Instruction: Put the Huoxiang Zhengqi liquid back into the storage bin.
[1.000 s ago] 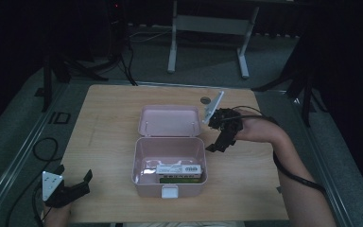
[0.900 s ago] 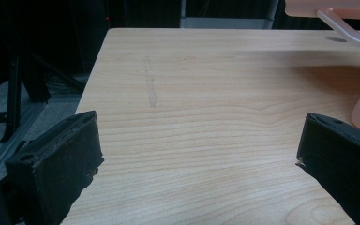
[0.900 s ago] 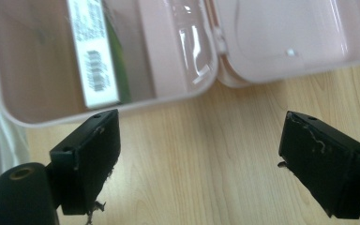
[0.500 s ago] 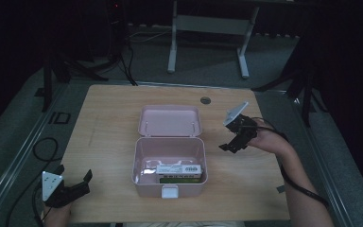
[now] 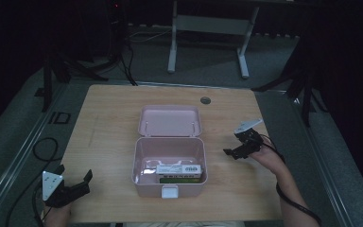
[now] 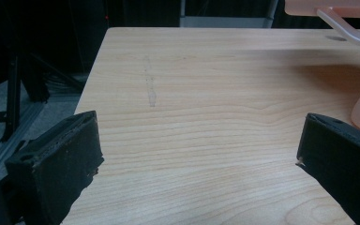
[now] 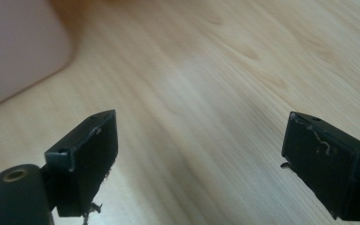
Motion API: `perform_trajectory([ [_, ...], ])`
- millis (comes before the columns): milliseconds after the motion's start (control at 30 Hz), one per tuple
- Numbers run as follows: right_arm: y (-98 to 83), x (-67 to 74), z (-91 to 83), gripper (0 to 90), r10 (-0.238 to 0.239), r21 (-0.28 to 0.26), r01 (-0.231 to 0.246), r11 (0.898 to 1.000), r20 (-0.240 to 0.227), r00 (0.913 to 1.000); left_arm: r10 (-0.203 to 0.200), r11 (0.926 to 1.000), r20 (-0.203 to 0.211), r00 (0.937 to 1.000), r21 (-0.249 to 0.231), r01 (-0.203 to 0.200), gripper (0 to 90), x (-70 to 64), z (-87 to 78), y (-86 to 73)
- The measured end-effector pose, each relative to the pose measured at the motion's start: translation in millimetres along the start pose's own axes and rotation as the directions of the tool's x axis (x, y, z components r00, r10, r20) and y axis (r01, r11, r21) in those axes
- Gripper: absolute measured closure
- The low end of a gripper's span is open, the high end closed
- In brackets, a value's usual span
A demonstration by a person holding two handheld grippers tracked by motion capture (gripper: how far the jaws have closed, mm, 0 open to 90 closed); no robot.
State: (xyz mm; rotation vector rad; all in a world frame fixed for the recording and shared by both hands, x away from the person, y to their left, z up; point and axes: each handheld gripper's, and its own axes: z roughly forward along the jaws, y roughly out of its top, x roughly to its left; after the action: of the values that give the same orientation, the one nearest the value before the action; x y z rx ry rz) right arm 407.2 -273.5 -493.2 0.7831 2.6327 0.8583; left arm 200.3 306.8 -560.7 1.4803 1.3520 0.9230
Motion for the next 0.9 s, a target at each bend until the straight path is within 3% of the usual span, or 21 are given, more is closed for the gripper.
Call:
perform_trajectory([
  [33,-9.8,-2.3,2.3,10.8,0.036,-0.042,-0.034,0.999,0.046,0.9983,-0.001,1.0,0.0,1.0,0.0,0.001,0.3,0.1,0.0,0.0],
  [100,-13.3,-3.3,2.8,10.8,0.053,-0.06,-0.049,0.997,0.058,0.9969,-0.001,1.0,0.001,1.0,0.002,0.001,0.3,0.1,0.1,0.1],
  [133,-23.4,-6.1,2.9,10.8,0.104,-0.112,-0.091,0.99,0.117,0.9877,-0.001,1.0,0.002,1.0,0.002,0.001,0.3,0.0,0.2,0.1],
  [300,-43.5,-11.9,0.8,10.8,0.203,-0.191,-0.165,0.968,0.201,0.9582,0.001,1.0,0.001,1.0,0.003,-0.001,0.3,-0.1,0.2,0.1],
  [400,-54.5,-14.2,-0.4,10.8,0.263,-0.227,-0.203,0.953,0.278,0.9239,0.001,1.0,0.001,1.0,0.002,-0.001,0.3,-0.1,0.2,0.1],
  [433,-58.5,-15.6,-1.3,10.8,0.293,-0.246,-0.221,0.944,0.313,0.9035,0.0,1.0,0.001,1.0,0.001,0.0,0.3,-0.1,0.2,0.1],
  [533,-70.6,-20.5,-3.8,10.8,0.4,-0.309,-0.302,0.902,0.329,0.8555,0.0,1.0,0.001,1.0,0.004,0.0,0.3,-0.1,0.3,0.1],
  [600,-76.7,-22.0,-3.2,10.8,0.422,-0.321,-0.316,0.893,0.347,0.8377,0.002,1.0,0.001,1.0,0.003,-0.002,0.3,-0.2,0.2,0.1],
  [633,-79.2,-22.0,-3.0,10.8,0.431,-0.325,-0.321,0.89,0.366,0.8244,0.003,1.0,0.001,1.0,0.003,-0.003,0.3,-0.2,0.2,0.1],
  [700,-81.8,-23.3,-3.1,10.8,0.442,-0.332,-0.329,0.884,0.361,0.8214,0.003,1.0,0.001,1.0,0.002,-0.003,0.3,-0.2,0.1,0.1],
  [733,-86.1,-24.6,-2.8,10.8,0.46,-0.335,-0.345,0.877,0.374,0.8053,0.004,1.0,0.001,1.0,0.002,-0.004,0.3,-0.2,0.0,0.0],
  [900,-91.0,-26.1,-4.1,10.8,0.468,-0.347,-0.347,0.871,0.376,0.7998,0.003,1.0,0.003,1.0,0.001,-0.003,0.3,-0.1,0.0,0.0],
])
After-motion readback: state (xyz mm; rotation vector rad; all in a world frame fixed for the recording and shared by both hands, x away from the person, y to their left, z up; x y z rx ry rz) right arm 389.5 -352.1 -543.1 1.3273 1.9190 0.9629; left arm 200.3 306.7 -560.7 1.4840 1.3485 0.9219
